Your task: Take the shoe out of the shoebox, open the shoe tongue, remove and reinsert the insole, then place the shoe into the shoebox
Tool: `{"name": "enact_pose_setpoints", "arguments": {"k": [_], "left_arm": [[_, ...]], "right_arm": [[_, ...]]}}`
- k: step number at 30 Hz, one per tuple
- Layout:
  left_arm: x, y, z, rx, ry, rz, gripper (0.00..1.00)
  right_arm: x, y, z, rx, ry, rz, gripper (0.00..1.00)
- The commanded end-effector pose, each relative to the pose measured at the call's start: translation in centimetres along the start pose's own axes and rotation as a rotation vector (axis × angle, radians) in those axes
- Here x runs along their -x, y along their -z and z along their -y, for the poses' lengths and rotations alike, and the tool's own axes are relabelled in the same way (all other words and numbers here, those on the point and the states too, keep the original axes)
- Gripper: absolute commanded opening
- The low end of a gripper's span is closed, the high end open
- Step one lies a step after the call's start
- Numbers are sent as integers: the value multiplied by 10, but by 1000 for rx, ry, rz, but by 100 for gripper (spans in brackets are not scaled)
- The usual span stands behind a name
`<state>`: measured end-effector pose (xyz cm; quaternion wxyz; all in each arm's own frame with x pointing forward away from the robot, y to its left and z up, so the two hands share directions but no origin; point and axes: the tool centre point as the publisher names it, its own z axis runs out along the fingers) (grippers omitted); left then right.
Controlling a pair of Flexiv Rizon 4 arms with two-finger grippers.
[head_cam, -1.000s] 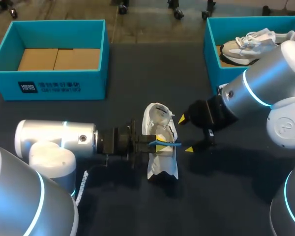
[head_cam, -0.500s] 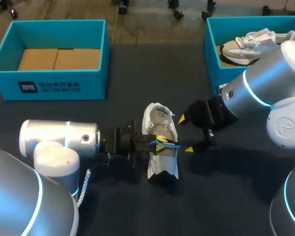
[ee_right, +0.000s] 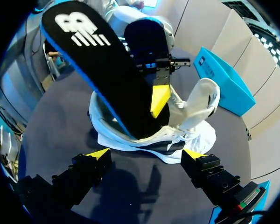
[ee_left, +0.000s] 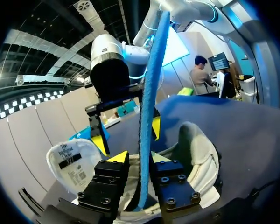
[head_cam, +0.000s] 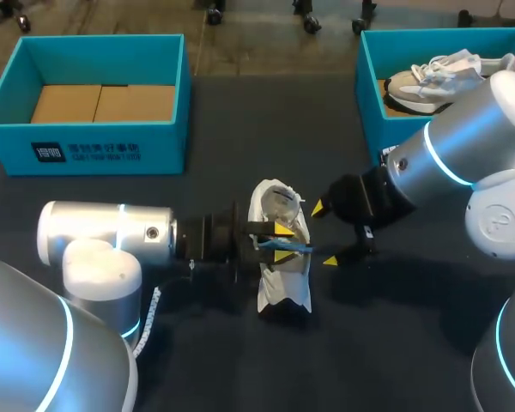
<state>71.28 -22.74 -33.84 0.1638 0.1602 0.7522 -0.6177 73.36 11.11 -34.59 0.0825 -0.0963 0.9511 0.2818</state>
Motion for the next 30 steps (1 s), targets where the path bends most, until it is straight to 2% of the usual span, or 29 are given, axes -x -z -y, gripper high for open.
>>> {"name": "enact_pose_setpoints", "arguments": {"k": [1, 13, 16, 21, 30], "left_arm": [[-1, 7, 10, -1, -5, 4, 31], [-6, 19, 28, 3, 4, -4, 34], [-10, 22, 29, 12, 15, -14, 0], [-17, 22, 24, 17, 15, -36, 0], [-20, 14, -1, 14, -68, -79, 0]], "right_arm": [[-1, 0, 0, 0, 1, 1, 100], [-1, 0, 0, 0, 1, 1, 100], [-1, 0, 0, 0, 1, 1, 100], [-1, 0, 0, 0, 1, 1, 100], [-1, 0, 0, 0, 1, 1, 100]]}}
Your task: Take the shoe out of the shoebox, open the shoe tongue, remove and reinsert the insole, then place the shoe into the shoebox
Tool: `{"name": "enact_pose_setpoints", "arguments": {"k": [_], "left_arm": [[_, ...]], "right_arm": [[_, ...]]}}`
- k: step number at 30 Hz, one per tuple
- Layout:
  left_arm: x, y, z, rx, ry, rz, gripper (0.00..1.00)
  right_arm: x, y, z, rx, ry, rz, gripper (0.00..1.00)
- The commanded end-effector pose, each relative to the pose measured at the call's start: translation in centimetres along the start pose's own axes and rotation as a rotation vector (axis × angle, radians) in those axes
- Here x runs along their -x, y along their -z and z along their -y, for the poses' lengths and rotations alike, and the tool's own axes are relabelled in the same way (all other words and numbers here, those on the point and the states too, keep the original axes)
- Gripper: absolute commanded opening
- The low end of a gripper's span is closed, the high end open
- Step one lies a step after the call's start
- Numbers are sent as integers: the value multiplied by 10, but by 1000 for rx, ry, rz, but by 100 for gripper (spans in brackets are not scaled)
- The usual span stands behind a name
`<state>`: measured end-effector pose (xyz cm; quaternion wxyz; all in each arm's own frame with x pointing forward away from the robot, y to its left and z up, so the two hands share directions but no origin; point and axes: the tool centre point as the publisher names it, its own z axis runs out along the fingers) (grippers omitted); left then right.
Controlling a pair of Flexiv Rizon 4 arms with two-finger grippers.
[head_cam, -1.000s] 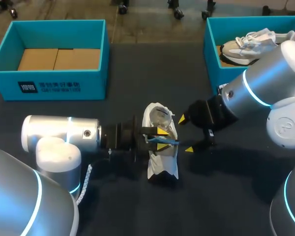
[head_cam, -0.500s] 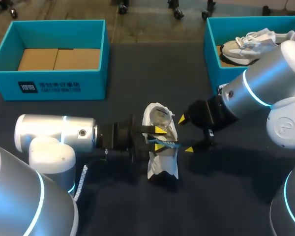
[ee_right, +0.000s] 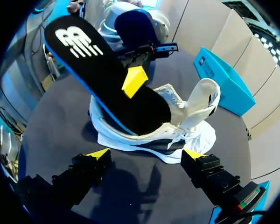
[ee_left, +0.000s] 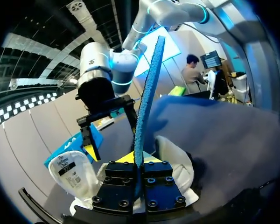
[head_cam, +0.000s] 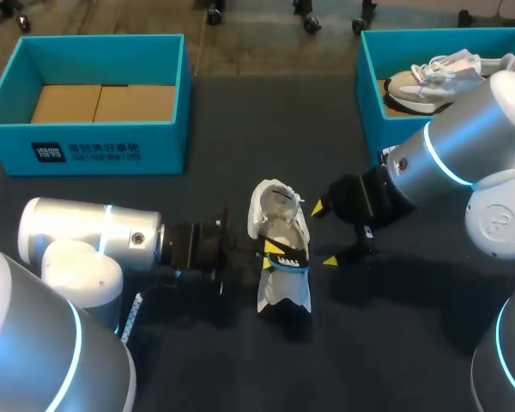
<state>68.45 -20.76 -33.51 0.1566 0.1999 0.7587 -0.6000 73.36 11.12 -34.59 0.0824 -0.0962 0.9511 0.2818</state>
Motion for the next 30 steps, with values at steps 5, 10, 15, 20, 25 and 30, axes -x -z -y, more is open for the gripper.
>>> {"name": "enact_pose_setpoints", "arguments": {"k": [5, 10, 15, 20, 25, 30], "left_arm": [[10, -13, -25, 11, -49, -17, 0], [20, -19, -37, 27, -66, 3, 0], [20, -16, -38, 42, -55, 31, 0], [18, -6, -26, 28, -47, 40, 26], [15, 1, -15, 16, -45, 47, 30], [14, 5, -3, 2, -43, 36, 39]], "right_arm": [[-1, 0, 0, 0, 1, 1, 100], [-1, 0, 0, 0, 1, 1, 100], [-1, 0, 0, 0, 1, 1, 100], [-1, 0, 0, 0, 1, 1, 100], [-1, 0, 0, 0, 1, 1, 100], [-1, 0, 0, 0, 1, 1, 100]]}}
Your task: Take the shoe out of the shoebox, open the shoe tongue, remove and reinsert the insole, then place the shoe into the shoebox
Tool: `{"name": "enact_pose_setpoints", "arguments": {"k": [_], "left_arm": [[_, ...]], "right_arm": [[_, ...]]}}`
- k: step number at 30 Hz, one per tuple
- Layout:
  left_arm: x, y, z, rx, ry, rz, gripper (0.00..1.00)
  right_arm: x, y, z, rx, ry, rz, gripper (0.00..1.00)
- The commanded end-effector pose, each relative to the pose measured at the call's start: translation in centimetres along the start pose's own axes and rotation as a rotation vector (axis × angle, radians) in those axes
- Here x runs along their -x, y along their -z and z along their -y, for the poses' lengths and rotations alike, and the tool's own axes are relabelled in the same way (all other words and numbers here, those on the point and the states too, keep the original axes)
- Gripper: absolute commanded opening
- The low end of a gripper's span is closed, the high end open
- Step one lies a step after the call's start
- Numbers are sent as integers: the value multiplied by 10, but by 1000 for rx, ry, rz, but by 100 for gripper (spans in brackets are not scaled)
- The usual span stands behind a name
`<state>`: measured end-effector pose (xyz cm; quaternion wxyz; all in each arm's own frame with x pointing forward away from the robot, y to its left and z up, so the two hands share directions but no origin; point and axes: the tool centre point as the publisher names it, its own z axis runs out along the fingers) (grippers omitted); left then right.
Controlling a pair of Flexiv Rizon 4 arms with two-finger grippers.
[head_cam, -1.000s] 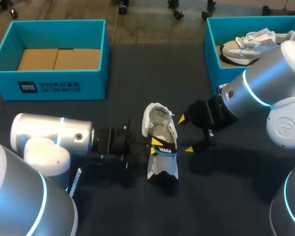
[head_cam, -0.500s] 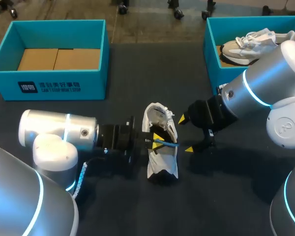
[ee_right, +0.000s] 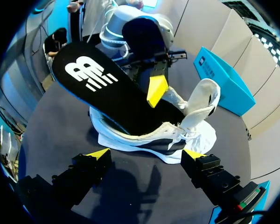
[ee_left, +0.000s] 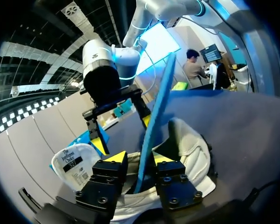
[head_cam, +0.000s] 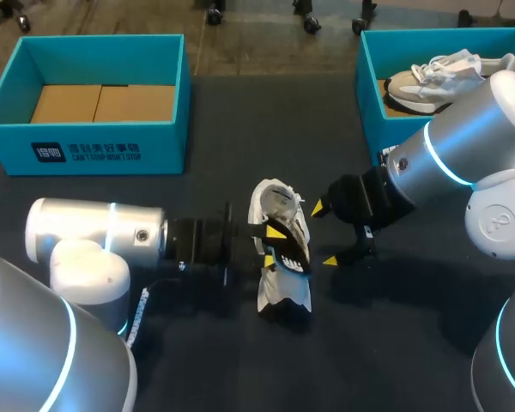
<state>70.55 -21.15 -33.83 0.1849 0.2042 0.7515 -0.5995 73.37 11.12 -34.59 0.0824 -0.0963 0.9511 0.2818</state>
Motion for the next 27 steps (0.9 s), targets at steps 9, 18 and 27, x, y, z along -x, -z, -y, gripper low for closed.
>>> {"name": "enact_pose_setpoints", "arguments": {"k": [9, 18, 27], "left_arm": [[-10, 4, 12, 9, -18, -50, 0], [-11, -7, -2, -12, -157, 3, 0], [-1, -6, -18, 17, -177, 26, 0]], "right_arm": [[-1, 0, 0, 0, 1, 2, 100], [-1, 0, 0, 0, 1, 2, 100], [-1, 0, 0, 0, 1, 2, 100]]}}
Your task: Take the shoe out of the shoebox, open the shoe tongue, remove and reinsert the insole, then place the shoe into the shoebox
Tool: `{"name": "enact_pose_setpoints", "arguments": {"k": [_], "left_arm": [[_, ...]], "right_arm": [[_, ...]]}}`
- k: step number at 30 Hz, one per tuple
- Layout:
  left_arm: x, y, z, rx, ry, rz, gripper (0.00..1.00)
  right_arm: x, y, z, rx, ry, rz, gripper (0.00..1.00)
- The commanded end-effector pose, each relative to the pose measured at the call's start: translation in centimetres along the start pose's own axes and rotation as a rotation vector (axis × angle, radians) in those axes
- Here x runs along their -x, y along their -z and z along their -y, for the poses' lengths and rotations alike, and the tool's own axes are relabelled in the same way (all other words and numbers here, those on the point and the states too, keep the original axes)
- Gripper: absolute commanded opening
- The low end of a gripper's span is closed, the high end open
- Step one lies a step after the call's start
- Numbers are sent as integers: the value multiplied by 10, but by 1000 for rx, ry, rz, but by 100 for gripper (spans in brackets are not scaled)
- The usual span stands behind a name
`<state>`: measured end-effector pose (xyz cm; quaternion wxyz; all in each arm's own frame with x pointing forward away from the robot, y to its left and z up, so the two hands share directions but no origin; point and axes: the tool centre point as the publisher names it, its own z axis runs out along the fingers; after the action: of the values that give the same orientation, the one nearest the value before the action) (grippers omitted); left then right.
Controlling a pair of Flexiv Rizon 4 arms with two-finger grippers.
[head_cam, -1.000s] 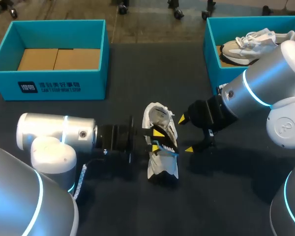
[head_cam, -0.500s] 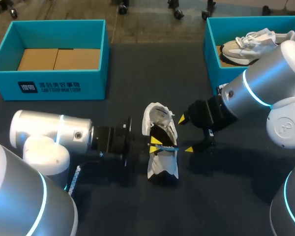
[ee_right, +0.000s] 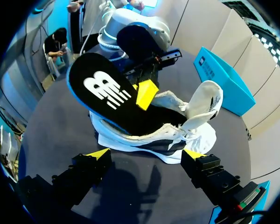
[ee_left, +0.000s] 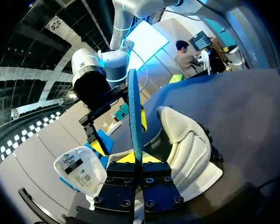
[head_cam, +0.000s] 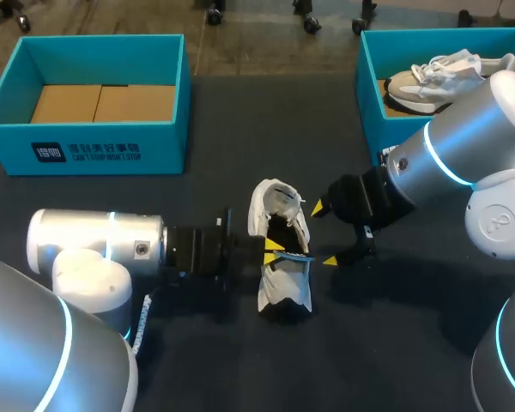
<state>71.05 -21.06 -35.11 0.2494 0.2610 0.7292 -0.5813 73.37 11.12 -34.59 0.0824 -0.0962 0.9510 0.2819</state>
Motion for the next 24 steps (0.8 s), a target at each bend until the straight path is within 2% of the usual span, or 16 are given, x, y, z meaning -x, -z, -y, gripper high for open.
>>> {"name": "enact_pose_setpoints", "arguments": {"k": [1, 5, 6, 7, 16, 18, 22, 24], "left_arm": [[0, -3, -5, 15, 2, -4, 0], [3, 1, -6, 31, 24, 11, 0], [3, 2, -3, 29, 28, 11, 26], [3, 3, 0, 24, 32, 11, 40], [8, 11, 28, -36, 34, 1, 34], [8, 12, 32, -27, 38, -12, 33], [5, 12, 37, -21, 40, -26, 23], [4, 11, 37, -17, 40, -36, 13]], "right_arm": [[-1, 0, 0, 0, 1, 1, 100], [-1, 0, 0, 0, 1, 1, 100], [-1, 0, 0, 0, 1, 1, 100], [-1, 0, 0, 0, 1, 1, 100], [-1, 0, 0, 0, 1, 1, 100], [-1, 0, 0, 0, 1, 1, 100], [-1, 0, 0, 0, 1, 1, 100], [-1, 0, 0, 0, 1, 1, 100]]}}
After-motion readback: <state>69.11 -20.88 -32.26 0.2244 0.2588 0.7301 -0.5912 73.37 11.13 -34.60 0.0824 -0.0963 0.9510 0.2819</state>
